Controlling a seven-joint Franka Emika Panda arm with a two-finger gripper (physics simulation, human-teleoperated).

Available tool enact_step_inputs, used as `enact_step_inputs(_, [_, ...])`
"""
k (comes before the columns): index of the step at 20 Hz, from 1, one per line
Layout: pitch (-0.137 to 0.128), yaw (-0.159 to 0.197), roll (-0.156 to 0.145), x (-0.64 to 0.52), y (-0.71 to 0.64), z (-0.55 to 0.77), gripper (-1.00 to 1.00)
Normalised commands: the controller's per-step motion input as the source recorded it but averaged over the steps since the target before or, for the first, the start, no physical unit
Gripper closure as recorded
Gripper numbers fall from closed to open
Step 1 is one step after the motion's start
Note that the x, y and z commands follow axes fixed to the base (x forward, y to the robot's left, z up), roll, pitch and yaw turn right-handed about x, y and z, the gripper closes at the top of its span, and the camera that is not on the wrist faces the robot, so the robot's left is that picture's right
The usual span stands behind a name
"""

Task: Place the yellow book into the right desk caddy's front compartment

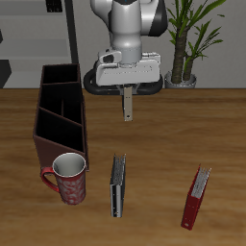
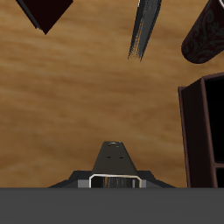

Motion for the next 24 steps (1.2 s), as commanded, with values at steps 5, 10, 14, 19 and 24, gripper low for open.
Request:
enact_step_inputs(5, [-0.025,0.095,-0.020,-0.02,-0.37,0.30,1.00])
enact_step_inputs(10, [-0.043,0.069,-0.042,-0.05,-0.31,0.22,1.00])
enact_step_inputs(14, [0.000,0.003,-0.103,-0.02,-0.46,0.14,1.00])
enact_step_inputs(19, [0.008,0.029,-0.076,-0.09,-0.36,0.03,1.00])
enact_step_inputs(24, [-0.013,-0.008,-0.048,-0.11,-0.19,0.06,1.00])
